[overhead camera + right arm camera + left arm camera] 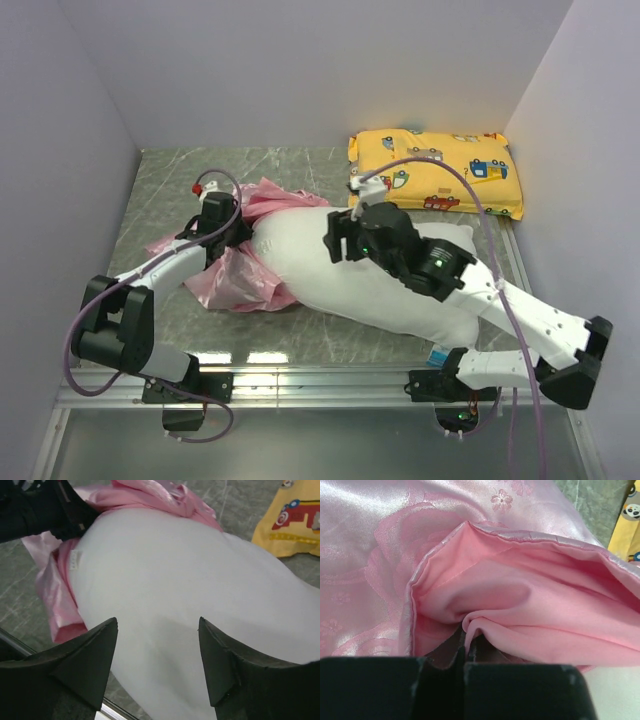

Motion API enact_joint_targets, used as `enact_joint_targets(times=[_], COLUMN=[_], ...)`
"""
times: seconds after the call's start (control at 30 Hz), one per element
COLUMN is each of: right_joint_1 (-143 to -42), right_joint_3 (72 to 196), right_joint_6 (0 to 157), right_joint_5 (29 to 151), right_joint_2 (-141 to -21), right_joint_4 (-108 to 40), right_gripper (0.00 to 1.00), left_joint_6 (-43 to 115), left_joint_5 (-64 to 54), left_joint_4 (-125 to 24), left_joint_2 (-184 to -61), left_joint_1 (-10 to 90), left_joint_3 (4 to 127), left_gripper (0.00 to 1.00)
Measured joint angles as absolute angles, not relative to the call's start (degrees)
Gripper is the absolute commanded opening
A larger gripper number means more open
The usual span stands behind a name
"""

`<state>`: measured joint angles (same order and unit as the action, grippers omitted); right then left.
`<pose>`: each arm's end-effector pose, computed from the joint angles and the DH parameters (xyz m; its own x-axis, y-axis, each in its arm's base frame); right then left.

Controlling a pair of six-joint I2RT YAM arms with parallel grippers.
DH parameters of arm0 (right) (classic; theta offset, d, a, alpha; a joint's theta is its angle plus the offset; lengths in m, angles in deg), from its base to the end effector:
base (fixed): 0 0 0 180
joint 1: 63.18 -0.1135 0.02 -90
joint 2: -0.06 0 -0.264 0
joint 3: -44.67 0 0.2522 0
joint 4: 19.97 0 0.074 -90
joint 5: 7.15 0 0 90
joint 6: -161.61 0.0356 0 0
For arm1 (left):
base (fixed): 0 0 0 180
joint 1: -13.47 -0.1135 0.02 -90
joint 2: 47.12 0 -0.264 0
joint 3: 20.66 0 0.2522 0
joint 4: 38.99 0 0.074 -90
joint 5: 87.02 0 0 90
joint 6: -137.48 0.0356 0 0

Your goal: Remove the pillowcase from the pillow

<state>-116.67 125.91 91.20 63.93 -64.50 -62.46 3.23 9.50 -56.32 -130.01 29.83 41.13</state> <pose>0.1551 0.1901 0.3774 -0.4407 -0.0623 -0.8955 -0.4658 0.8686 0.1688 0.2969 -0.0830 0.2167 -0.5629 -0.5573 -0.6104 -0.2768 0.8230 -0.4961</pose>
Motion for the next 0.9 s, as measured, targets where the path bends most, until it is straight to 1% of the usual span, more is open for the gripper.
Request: enact_joint_targets(times=[0.17,0.3,0.33,0.37,0.43,0.47,0.5,0.57,0.63,0.8,0.9], right_joint_1=[-121.09,-122.84,-122.99,-123.08,-123.01,-122.86,-122.68,-121.9,-120.21,-113.35,-110.49], right_joint_3=[135.4,140.38,141.45,142.04,142.15,142.13,142.07,141.37,138.42,125.21,117.15], right_joint_6=[87.71,86.13,85.98,85.72,85.65,85.96,86.99,88.65,90.59,95.57,98.46], right_joint_5=[64.5,66.51,66.55,66.23,65.44,65.42,65.75,66.8,68.94,75.3,76.39], right_joint_2=[-76.76,-90.27,-93.77,-97.07,-101.74,-103.21,-103.78,-103.08,-99.91,-85.55,-75.38], right_joint_4=[-62.31,-62.72,-62.83,-62.87,-63.07,-63.09,-62.94,-61.93,-59.75,-51.22,-48.51], right_gripper=[0.78,0.79,0.78,0.75,0.37,0.2,0.0,0.0,0.0,0.0,0.0], left_joint_6=[2.99,2.97,2.97,2.99,3.01,3.01,2.97,2.62,1.75,-1.4,-2.6], left_joint_5=[9.94,10.27,10.4,10.55,11.29,11.56,11.75,11.67,10.11,1.46,-3.92], left_joint_4=[-54.29,-53.63,-53.7,-53.87,-54.55,-54.79,-54.92,-54.92,-54.46,-51.51,-51.53], left_joint_2=[-129.34,-129.14,-129.1,-129.03,-129.03,-129.03,-129.03,-129.03,-129.03,-128.38,-127.13], left_joint_1=[30.92,31.12,31.14,31.19,31.19,31.19,31.16,30.86,29.39,25.61,25.24], left_joint_3=[39.73,39.29,39.29,39.29,39.29,39.29,39.29,39.29,39.27,37.74,36.95], left_gripper=[0.0,0.0,0.0,0.0,0.0,0.0,0.01,0.0,0.01,0.0,0.0])
